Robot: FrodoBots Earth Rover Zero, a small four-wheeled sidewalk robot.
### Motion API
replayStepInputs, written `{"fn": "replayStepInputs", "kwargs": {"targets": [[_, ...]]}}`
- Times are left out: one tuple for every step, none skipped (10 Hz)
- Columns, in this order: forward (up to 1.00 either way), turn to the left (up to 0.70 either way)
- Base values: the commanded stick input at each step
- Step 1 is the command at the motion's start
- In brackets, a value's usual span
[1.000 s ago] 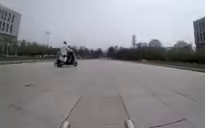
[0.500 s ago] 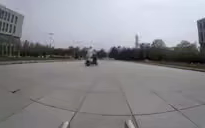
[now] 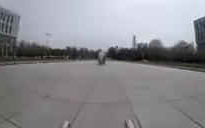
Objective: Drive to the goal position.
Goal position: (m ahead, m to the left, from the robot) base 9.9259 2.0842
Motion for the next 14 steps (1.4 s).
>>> {"fn": "replayStepInputs", "kwargs": {"targets": [[1.0,0.02],[1.0,0.01],[1.0,0.01],[1.0,0.04],[1.0,0.02],[1.0,0.0],[1.0,-0.26],[1.0,-0.4],[1.0,-0.28],[1.0,0.11],[1.0,0.18],[1.0,0.14],[1.0,0.11],[1.0,0.11]]}}
